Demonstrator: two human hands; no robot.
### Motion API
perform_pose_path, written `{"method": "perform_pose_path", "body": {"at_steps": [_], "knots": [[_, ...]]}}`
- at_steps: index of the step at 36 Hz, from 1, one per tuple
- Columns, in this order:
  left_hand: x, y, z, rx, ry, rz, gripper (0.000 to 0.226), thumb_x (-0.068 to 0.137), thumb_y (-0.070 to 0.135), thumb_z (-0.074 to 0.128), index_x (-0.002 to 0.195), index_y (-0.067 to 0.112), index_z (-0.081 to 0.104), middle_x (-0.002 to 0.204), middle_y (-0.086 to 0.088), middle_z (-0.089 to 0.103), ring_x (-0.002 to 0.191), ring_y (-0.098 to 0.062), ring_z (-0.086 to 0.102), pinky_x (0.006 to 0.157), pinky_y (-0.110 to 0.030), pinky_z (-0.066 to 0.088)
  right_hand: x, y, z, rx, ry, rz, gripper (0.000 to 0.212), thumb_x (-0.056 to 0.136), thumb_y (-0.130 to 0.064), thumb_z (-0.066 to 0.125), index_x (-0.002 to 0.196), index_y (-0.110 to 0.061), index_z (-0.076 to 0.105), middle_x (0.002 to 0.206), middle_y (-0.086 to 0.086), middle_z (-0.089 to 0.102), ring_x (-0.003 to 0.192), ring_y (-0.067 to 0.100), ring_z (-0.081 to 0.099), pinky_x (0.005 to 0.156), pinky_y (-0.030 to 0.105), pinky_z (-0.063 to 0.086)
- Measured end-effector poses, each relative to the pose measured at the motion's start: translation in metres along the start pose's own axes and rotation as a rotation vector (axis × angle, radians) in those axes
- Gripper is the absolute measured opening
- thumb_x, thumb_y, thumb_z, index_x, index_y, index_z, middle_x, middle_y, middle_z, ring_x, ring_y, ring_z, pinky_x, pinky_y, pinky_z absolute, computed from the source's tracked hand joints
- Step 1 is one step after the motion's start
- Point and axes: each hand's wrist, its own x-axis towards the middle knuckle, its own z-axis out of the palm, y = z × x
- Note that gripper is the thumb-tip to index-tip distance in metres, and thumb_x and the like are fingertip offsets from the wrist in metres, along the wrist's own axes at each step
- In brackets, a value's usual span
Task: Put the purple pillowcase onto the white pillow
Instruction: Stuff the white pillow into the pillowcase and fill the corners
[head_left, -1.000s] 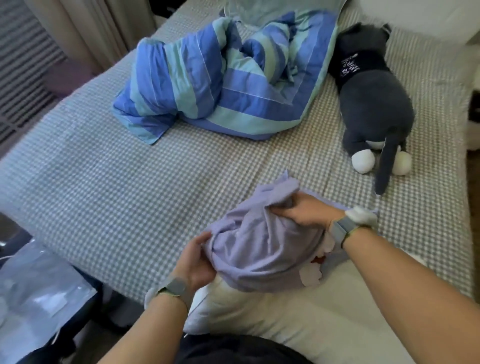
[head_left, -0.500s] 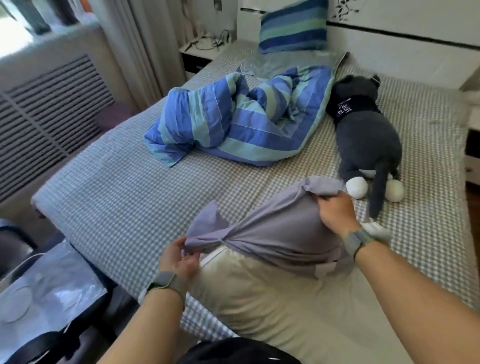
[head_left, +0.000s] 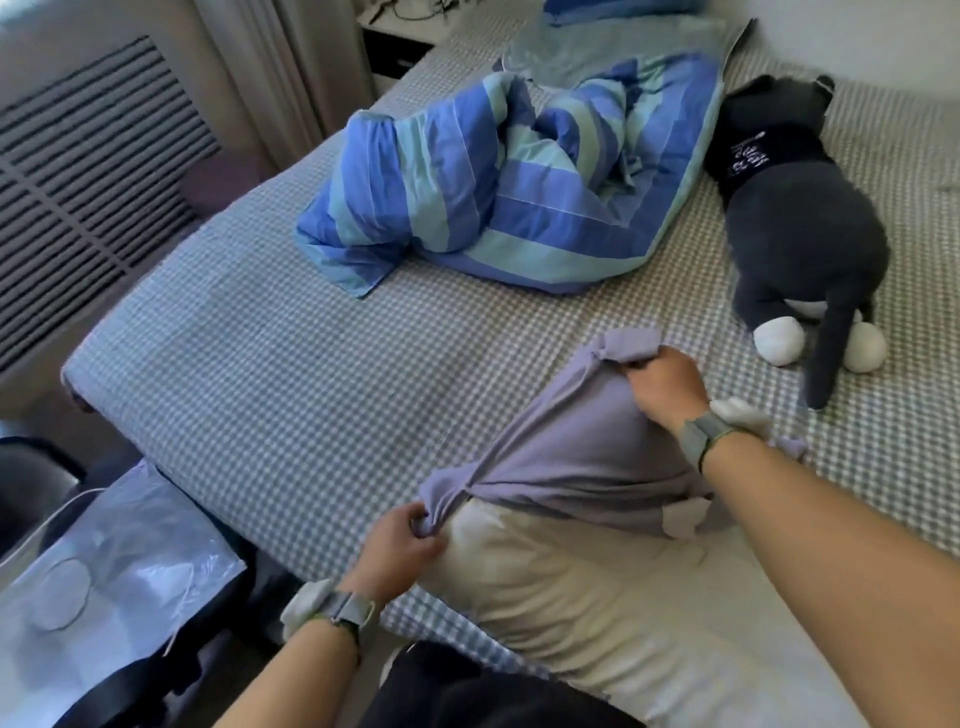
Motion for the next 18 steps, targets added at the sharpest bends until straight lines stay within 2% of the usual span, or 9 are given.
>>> {"method": "perform_pose_path", "body": {"at_steps": [1,5,7,9,11,12,14,15,18], "knots": [[0.005,0.011,0.002,0.003,0.019,0.024,0.004,0.082,0.019,0.071,0.086,0.02,0.07,0.074,0.002,0.07,0.064,-0.002,0.058,0.059,-0.024,0.045,0.012,-0.008,-0.008,-0.058,0.025,-0.014,0.045,0.096,-0.048,0.054,0.121,-0.013,0.066,0.13,0.018,0.062,0.114,0.039,0.059,0.089,0.038,0.047],[0.055,0.018,0.012,0.072,0.088,0.064,0.026,0.086,0.035,0.067,0.082,0.01,0.059,0.082,-0.005,0.058,0.075,-0.02,0.054,0.065,-0.038,0.041,0.064,-0.034,0.001,-0.174,0.191,0.034,0.046,0.097,-0.045,0.049,0.121,-0.009,0.065,0.128,0.023,0.061,0.112,0.045,0.058,0.092,0.045,0.049],[0.115,-0.013,0.01,0.199,0.086,0.035,0.029,0.087,0.039,0.066,0.077,0.015,0.053,0.092,-0.005,0.049,0.09,-0.025,0.05,0.076,-0.034,0.041,0.105,-0.035,0.071,-0.24,0.243,0.107,0.047,0.096,-0.044,0.046,0.122,-0.007,0.062,0.13,0.024,0.057,0.117,0.046,0.053,0.101,0.051,0.043],[0.142,-0.023,0.002,0.304,0.013,0.053,0.026,0.091,0.036,0.062,0.081,0.013,0.055,0.095,-0.011,0.053,0.1,-0.032,0.05,0.08,-0.035,0.041,0.097,-0.037,0.115,-0.278,0.215,0.043,0.054,0.096,-0.046,0.047,0.137,-0.011,0.048,0.143,0.023,0.045,0.131,0.044,0.039,0.112,0.053,0.029],[0.164,-0.046,-0.012,0.412,-0.085,0.019,0.034,0.096,0.038,0.057,0.084,0.006,0.057,0.099,-0.02,0.063,0.098,-0.037,0.055,0.075,-0.037,0.041,0.064,-0.038,0.169,-0.28,0.198,-0.085,0.06,0.094,-0.043,0.05,0.146,-0.015,0.039,0.151,0.02,0.036,0.136,0.041,0.033,0.112,0.051,0.026],[0.171,-0.061,-0.01,0.425,-0.176,-0.022,0.04,0.097,0.042,0.055,0.077,0.007,0.053,0.094,-0.02,0.066,0.086,-0.033,0.058,0.067,-0.033,0.042,0.023,-0.023,0.192,-0.293,0.184,-0.132,0.059,0.092,-0.04,0.052,0.145,-0.015,0.042,0.149,0.02,0.038,0.133,0.041,0.037,0.11,0.051,0.03],[0.176,-0.068,-0.016,0.306,-0.207,-0.084,0.042,0.097,0.044,0.057,0.067,0.016,0.047,0.071,-0.009,0.061,0.06,-0.02,0.054,0.049,-0.022,0.038,-0.058,-0.008,0.224,-0.305,0.112,-0.32,0.054,0.086,-0.033,0.055,0.136,-0.012,0.052,0.144,0.021,0.043,0.125,0.041,0.043,0.106,0.05,0.035],[0.172,-0.081,-0.022,0.245,-0.195,-0.139,0.039,0.097,0.044,0.058,0.068,0.019,0.048,0.066,-0.004,0.058,0.057,-0.019,0.053,0.047,-0.022,0.039,-0.105,-0.002,0.247,-0.304,0.018,-0.381,0.054,0.084,-0.032,0.057,0.134,-0.012,0.054,0.144,0.021,0.044,0.125,0.041,0.044,0.107,0.05,0.035],[0.184,-0.061,-0.009,0.166,-0.201,-0.147,0.033,0.092,0.046,0.061,0.097,0.013,0.059,0.091,-0.008,0.063,0.076,-0.025,0.055,0.066,-0.038,0.048,-0.182,0.028,0.26,-0.438,-0.175,-0.329,0.07,0.077,-0.039,0.066,0.141,-0.02,0.045,0.154,0.015,0.032,0.139,0.039,0.032,0.11,0.053,0.033]]}}
